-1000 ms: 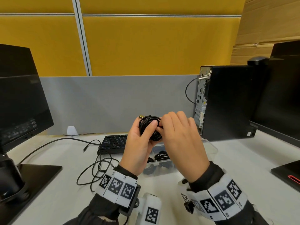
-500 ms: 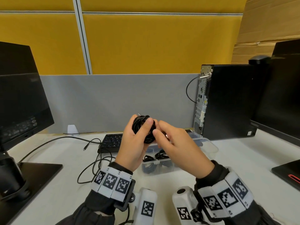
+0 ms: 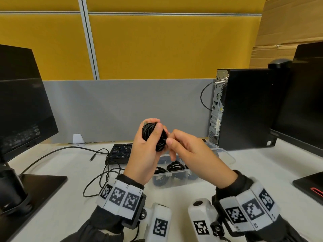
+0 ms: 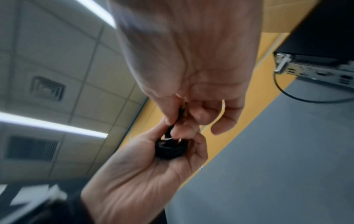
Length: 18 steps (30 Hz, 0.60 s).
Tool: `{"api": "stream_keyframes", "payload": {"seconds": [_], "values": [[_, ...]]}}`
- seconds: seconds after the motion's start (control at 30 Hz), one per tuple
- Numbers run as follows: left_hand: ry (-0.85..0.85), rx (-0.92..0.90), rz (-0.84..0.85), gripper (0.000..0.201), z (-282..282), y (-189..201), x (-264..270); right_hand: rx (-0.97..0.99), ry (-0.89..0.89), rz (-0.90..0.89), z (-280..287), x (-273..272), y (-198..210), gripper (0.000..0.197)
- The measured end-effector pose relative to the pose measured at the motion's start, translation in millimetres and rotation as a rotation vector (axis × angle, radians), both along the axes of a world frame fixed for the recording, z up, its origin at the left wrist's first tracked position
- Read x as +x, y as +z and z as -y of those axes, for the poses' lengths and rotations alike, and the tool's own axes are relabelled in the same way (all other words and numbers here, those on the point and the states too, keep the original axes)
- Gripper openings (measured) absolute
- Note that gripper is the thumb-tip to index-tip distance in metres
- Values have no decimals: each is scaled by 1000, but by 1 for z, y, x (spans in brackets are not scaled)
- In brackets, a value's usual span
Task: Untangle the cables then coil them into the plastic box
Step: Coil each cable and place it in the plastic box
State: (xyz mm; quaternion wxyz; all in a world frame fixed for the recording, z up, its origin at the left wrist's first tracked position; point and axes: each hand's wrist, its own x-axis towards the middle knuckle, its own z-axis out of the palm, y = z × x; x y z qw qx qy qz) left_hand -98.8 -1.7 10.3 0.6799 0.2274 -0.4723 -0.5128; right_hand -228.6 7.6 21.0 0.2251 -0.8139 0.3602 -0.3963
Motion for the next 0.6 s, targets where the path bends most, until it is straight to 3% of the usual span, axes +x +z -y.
{"api": "stream_keyframes", "payload": {"seconds": [0.1, 0.2, 0.33, 0.47, 0.53, 0.6], "values": [[80, -33, 82, 7, 0, -3, -1, -113, -68, -94, -5, 5, 0, 16], [134, -89, 167, 6, 0, -5, -2, -165, -87, -147, -8, 6, 2, 15], [206, -197, 351, 17, -4, -7, -6, -67, -61, -141, -4, 4, 2, 20], [151, -229, 498, 38, -4, -12, -9, -16, -77, -185, -1, -2, 4, 29], [174, -230, 557, 38, -1, -16, -9, -11, -78, -271, -1, -3, 4, 35], [181, -220, 577, 28, 1, -18, -8, 17, -36, -239, 1, -2, 0, 30]]}}
